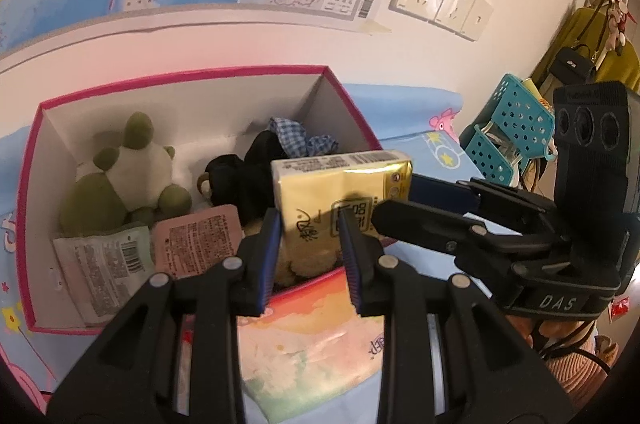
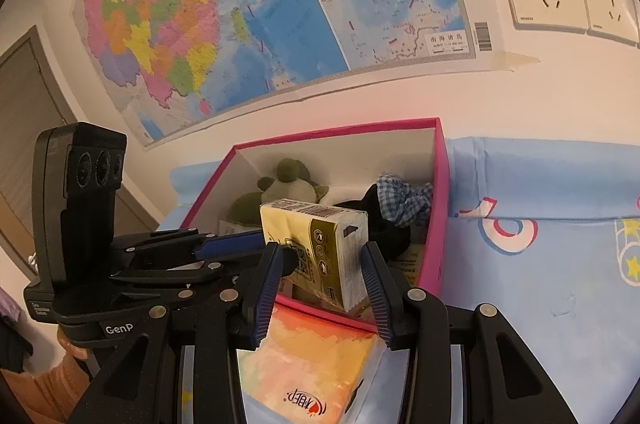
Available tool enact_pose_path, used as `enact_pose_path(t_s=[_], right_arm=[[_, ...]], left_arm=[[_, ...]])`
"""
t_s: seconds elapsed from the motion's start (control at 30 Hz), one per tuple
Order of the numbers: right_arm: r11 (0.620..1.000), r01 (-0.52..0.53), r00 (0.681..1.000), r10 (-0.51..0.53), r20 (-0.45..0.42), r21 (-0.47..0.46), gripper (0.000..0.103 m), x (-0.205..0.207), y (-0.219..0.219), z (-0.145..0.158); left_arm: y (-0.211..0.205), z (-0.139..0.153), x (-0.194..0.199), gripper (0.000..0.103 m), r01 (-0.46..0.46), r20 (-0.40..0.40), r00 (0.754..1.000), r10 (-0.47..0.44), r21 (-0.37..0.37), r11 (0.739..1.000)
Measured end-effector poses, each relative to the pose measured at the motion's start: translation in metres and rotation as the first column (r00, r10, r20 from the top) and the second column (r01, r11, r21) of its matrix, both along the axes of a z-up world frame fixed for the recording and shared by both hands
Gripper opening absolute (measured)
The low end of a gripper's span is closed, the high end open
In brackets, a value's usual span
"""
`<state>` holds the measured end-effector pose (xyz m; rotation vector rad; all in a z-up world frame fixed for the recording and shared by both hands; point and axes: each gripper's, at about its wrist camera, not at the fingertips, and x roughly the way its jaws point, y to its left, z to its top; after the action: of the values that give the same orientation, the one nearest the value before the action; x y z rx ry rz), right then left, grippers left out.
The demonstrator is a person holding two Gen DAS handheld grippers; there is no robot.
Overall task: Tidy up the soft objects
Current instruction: 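Lower the gold-yellow packet into the pink box and open the right gripper, then move the right gripper to the pink floral tissue pack and grasp it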
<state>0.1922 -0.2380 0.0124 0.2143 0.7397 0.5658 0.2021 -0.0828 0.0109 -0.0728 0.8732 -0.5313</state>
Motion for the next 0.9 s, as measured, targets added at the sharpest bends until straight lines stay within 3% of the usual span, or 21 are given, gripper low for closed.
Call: enact_pose_path(t_s=[0.33,0.73,0.9], right_arm=[[0.999,0.019,1.000,-0.020,-0.014,-0.042,0.045,0.004,0.010,-0.006],[0.994,0.025,1.000,-0.023,0.020,-0.110,0.046,-0.004,0.018,-0.005],[0.996,0.006,1.000,-0.005,0.015,-0.085,0.046,-0.009,0.020,-0.004]], left_arm=[[0.003,-0.015,0.011,0.031,-0.039,-0.038,0.998,0.040,0.031,0.999],[0.011,-0.004,-0.007,0.031,-0.058,0.049,0.997,0.055,0.061,0.996],[0.018,0.006,-0.031,0.036,-0.037,0.100,0.994,0.032,0.051,0.998]])
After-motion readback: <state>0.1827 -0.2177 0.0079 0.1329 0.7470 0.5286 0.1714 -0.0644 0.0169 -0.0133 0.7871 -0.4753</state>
